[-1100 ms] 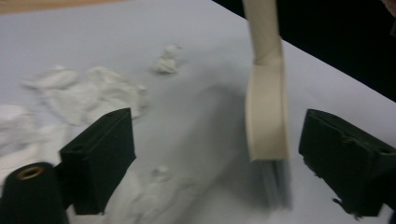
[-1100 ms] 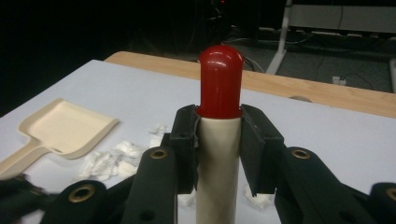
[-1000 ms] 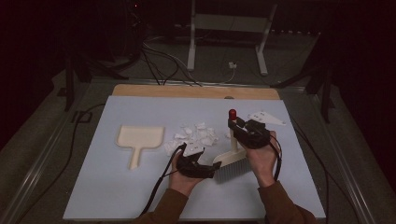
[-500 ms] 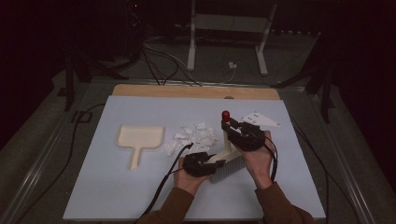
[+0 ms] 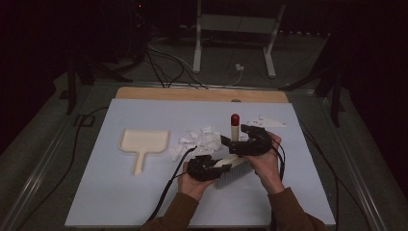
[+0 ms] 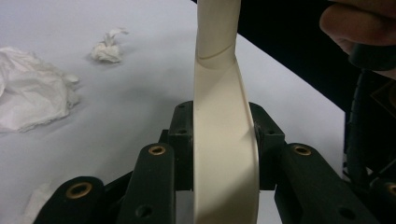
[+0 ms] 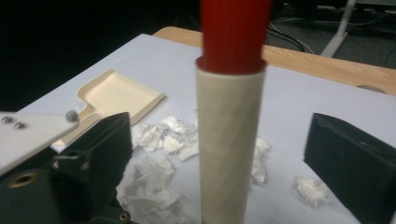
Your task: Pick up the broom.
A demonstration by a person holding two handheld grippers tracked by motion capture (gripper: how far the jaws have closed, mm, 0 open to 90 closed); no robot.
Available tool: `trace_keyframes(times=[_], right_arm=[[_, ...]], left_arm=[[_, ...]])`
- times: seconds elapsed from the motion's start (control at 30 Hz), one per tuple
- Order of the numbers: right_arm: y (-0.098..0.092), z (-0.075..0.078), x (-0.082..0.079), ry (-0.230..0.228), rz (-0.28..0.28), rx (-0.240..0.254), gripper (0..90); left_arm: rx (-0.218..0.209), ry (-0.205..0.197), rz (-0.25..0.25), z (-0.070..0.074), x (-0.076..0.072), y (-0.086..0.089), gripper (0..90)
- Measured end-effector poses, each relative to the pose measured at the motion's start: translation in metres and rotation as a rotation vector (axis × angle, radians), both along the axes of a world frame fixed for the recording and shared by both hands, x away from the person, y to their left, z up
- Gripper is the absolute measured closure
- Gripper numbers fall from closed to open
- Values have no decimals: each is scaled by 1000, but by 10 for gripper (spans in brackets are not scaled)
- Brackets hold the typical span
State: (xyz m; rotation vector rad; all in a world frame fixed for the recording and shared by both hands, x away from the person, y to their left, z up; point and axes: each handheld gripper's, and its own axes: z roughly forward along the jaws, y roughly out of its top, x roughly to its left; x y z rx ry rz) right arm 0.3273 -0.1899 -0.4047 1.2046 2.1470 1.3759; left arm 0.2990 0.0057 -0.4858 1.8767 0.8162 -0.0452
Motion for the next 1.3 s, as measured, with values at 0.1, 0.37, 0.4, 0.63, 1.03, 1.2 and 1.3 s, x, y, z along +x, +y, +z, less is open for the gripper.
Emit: trace_keyframes(times=[0.1, 0.37, 0.4, 0.63, 1.03, 1.2, 1.3], right_arm=[[-1, 1, 0, 16, 41, 16, 29], [-14, -1, 8, 64, 135, 156, 0], [-16, 0, 8, 65, 130, 168, 0], [-26, 2, 8, 67, 137, 194, 0], [-20, 1, 6, 38, 158, 53, 0], [-20, -4, 11, 48, 191, 65, 0], [-20, -8, 14, 41, 226, 59, 0]], left_arm=[[-5, 1, -9, 2, 1, 2, 693], [-25, 1, -17, 12, 1, 12, 693], [-25, 1, -17, 12, 1, 12, 693], [-28, -15, -34, 20, 4, 20, 692], [-28, -47, -45, 32, 9, 42, 692], [-29, -66, -54, 36, 12, 53, 692], [-27, -77, -66, 39, 13, 59, 692]])
